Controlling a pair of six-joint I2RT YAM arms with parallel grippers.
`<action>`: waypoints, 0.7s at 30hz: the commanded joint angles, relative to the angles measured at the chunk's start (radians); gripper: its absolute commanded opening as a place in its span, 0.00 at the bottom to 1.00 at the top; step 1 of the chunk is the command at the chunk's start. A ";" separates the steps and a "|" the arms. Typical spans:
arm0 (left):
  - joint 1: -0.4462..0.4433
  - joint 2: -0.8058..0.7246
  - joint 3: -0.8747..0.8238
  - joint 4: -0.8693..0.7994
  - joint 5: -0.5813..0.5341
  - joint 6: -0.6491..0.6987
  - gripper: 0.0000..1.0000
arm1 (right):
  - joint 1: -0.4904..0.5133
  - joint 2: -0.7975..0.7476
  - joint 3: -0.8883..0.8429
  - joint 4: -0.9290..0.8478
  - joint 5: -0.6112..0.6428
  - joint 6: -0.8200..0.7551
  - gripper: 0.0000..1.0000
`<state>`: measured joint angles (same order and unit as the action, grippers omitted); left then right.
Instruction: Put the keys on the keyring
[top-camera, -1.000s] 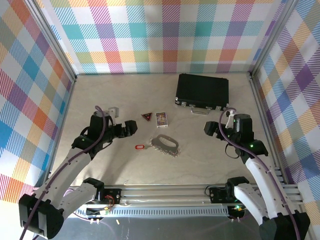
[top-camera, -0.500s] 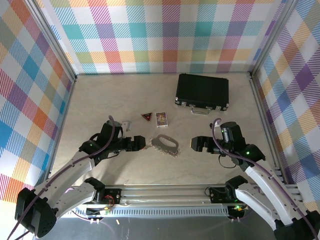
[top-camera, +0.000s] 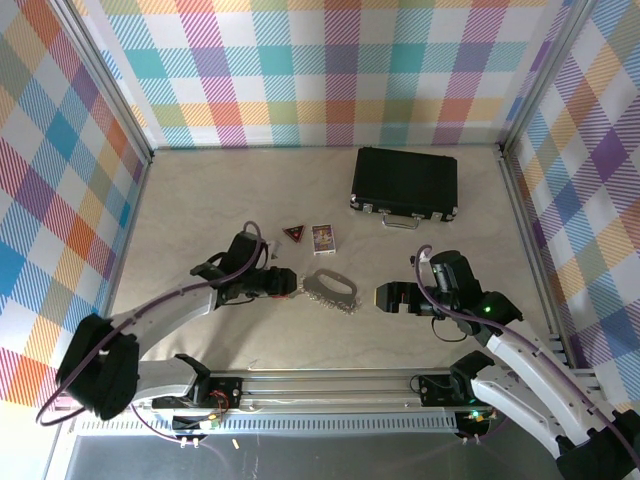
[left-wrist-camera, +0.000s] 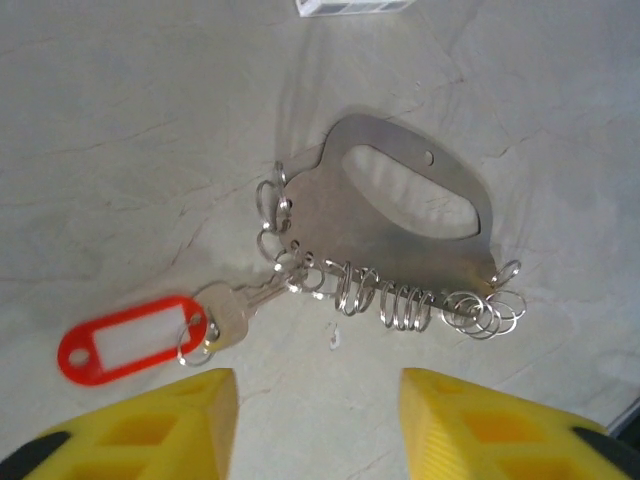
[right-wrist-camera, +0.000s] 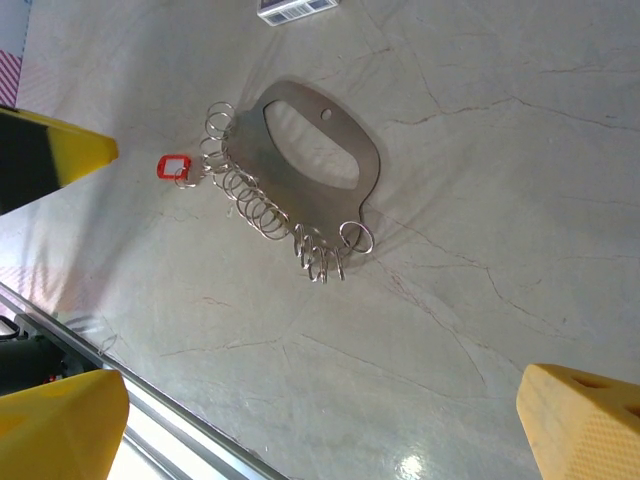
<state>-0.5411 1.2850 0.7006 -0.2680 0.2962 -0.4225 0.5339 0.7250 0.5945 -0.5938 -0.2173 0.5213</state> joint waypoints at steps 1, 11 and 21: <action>-0.021 0.061 0.060 0.034 -0.022 0.040 0.42 | 0.011 0.007 -0.007 0.026 0.014 0.007 0.99; -0.063 0.258 0.176 0.015 -0.130 0.099 0.37 | 0.014 0.027 0.014 0.037 0.021 -0.012 0.99; -0.071 0.355 0.238 -0.002 -0.165 0.132 0.33 | 0.014 0.037 0.010 0.055 0.028 -0.018 0.99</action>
<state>-0.6022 1.6180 0.9043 -0.2588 0.1551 -0.3183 0.5430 0.7570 0.5945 -0.5610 -0.1951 0.5159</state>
